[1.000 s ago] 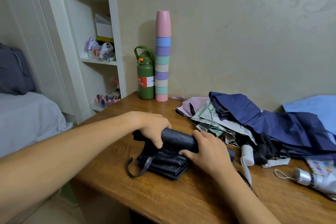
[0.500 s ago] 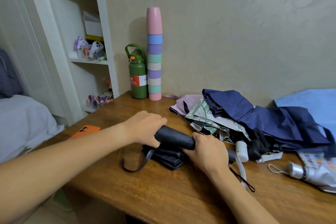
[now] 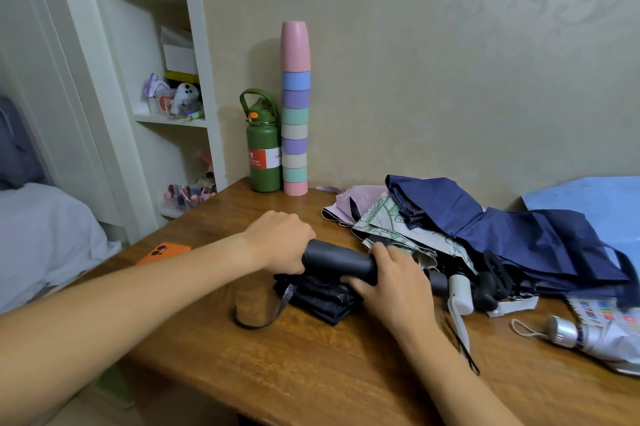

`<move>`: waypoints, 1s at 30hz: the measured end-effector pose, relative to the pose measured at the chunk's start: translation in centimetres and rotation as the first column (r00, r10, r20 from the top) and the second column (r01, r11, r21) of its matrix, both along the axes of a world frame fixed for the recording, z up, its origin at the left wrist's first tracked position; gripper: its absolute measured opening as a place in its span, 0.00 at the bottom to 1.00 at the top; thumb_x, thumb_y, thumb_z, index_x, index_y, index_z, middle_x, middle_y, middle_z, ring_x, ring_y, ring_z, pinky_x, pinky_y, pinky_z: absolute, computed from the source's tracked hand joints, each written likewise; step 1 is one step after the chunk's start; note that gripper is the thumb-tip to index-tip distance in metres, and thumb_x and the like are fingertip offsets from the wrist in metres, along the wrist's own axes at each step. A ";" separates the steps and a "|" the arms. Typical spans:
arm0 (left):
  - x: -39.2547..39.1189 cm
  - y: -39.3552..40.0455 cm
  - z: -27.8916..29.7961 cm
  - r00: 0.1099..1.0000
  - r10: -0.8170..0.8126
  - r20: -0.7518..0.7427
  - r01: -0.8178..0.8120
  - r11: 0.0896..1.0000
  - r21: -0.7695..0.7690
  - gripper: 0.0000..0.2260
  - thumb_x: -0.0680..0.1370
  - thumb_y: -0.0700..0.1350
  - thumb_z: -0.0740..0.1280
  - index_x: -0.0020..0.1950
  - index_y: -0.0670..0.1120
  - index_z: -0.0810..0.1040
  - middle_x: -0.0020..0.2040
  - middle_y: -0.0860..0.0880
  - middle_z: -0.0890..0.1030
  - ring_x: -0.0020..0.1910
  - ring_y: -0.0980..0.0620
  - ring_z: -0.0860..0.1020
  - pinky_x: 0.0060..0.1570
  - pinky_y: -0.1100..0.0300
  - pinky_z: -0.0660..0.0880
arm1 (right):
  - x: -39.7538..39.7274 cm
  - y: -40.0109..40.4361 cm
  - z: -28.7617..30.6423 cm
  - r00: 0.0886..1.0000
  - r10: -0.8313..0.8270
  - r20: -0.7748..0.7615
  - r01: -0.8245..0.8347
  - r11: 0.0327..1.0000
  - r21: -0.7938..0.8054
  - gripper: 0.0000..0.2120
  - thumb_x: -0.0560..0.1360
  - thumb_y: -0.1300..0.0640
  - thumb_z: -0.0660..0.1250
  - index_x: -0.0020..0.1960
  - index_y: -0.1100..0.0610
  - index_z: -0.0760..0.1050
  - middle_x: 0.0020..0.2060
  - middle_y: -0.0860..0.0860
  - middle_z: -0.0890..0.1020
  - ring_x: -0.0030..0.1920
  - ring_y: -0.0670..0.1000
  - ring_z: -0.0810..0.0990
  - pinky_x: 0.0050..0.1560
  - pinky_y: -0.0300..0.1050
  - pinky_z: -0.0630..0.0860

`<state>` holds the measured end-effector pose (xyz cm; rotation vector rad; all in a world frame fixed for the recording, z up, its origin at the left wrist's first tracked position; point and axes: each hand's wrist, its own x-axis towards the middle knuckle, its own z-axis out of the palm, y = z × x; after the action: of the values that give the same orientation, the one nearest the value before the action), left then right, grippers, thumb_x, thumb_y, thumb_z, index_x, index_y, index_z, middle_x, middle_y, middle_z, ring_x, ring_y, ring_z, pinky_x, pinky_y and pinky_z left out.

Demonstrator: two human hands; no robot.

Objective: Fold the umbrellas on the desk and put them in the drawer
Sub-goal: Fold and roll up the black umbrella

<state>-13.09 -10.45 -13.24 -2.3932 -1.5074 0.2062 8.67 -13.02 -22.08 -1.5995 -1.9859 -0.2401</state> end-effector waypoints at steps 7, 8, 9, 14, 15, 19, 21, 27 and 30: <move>-0.7 1.1 0.6 0.991 0.074 0.114 -0.027 0.930 -0.366 0.13 0.68 0.55 0.75 0.43 0.49 0.79 0.37 0.50 0.81 0.38 0.47 0.80 0.36 0.55 0.72 | -0.6 -0.4 0.2 0.995 -0.002 0.098 0.001 1.000 0.015 0.30 0.67 0.28 0.70 0.50 0.52 0.69 0.44 0.49 0.78 0.47 0.56 0.78 0.41 0.50 0.66; -1.1 1.1 0.7 0.985 0.084 0.148 -0.008 0.890 -0.455 0.13 0.68 0.55 0.76 0.41 0.49 0.78 0.36 0.50 0.81 0.36 0.47 0.80 0.35 0.54 0.71 | -0.7 -0.5 0.4 0.996 0.007 0.092 -0.005 1.000 -0.025 0.26 0.69 0.31 0.71 0.48 0.52 0.67 0.44 0.49 0.78 0.47 0.56 0.79 0.40 0.50 0.66; -1.4 1.1 0.8 0.980 0.098 0.172 0.009 0.847 -0.532 0.13 0.68 0.55 0.77 0.40 0.49 0.79 0.35 0.50 0.82 0.35 0.47 0.80 0.36 0.53 0.73 | -0.8 -0.6 0.5 0.996 0.017 0.091 -0.012 0.998 -0.057 0.24 0.72 0.33 0.70 0.46 0.51 0.65 0.44 0.48 0.79 0.47 0.56 0.79 0.39 0.50 0.66; -1.9 0.5 0.7 0.983 0.010 0.183 0.072 0.897 -0.435 0.17 0.70 0.65 0.75 0.46 0.53 0.78 0.40 0.51 0.82 0.41 0.48 0.80 0.42 0.48 0.77 | -0.7 -0.7 0.6 0.995 0.037 0.089 -0.024 0.990 -0.137 0.16 0.75 0.37 0.67 0.45 0.49 0.69 0.42 0.48 0.80 0.45 0.56 0.81 0.39 0.50 0.71; -1.9 0.3 0.4 0.984 -0.076 0.163 0.120 0.952 -0.283 0.18 0.71 0.65 0.73 0.48 0.54 0.76 0.40 0.53 0.80 0.40 0.50 0.78 0.40 0.50 0.75 | -0.6 -0.5 0.6 0.998 0.021 0.066 -0.010 0.988 -0.157 0.15 0.74 0.37 0.67 0.45 0.49 0.70 0.41 0.48 0.81 0.45 0.56 0.81 0.40 0.49 0.73; -1.8 -0.8 -1.1 0.963 -0.267 0.022 0.261 0.955 0.142 0.24 0.74 0.74 0.61 0.52 0.54 0.72 0.41 0.56 0.75 0.39 0.53 0.75 0.39 0.54 0.72 | -0.2 -0.3 0.3 1.000 -0.011 -0.030 0.004 0.975 -0.224 0.14 0.71 0.37 0.70 0.46 0.47 0.76 0.40 0.47 0.82 0.44 0.54 0.82 0.45 0.50 0.80; -1.6 -1.1 -1.9 0.977 -0.211 -0.037 0.214 0.962 0.171 0.29 0.71 0.79 0.58 0.49 0.53 0.70 0.41 0.55 0.76 0.39 0.52 0.75 0.38 0.54 0.69 | -0.1 -0.4 0.3 0.999 0.007 -0.042 -0.017 0.972 -0.235 0.14 0.71 0.39 0.70 0.52 0.45 0.80 0.41 0.47 0.83 0.45 0.54 0.83 0.46 0.50 0.80; -1.4 -0.7 -1.3 0.996 -0.085 0.019 0.085 0.996 -0.003 0.14 0.75 0.61 0.71 0.49 0.53 0.75 0.43 0.54 0.80 0.40 0.51 0.77 0.40 0.54 0.75 | -0.4 -0.5 0.3 0.996 0.063 -0.056 -0.073 0.979 -0.189 0.13 0.73 0.40 0.71 0.47 0.45 0.71 0.41 0.45 0.78 0.47 0.53 0.81 0.43 0.47 0.75; -1.2 -0.5 -0.7 0.994 -0.074 0.074 0.078 0.995 -0.058 0.10 0.73 0.59 0.71 0.45 0.54 0.77 0.41 0.55 0.80 0.40 0.51 0.79 0.40 0.55 0.76 | -0.3 0.0 -0.4 0.994 0.100 -0.037 -0.100 0.995 -0.012 0.21 0.68 0.37 0.76 0.48 0.49 0.71 0.42 0.45 0.76 0.45 0.52 0.77 0.40 0.48 0.70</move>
<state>-14.33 -11.00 -13.89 -2.5267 -1.4569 0.1529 8.35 -12.98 -22.44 -1.4971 -2.0375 -0.1577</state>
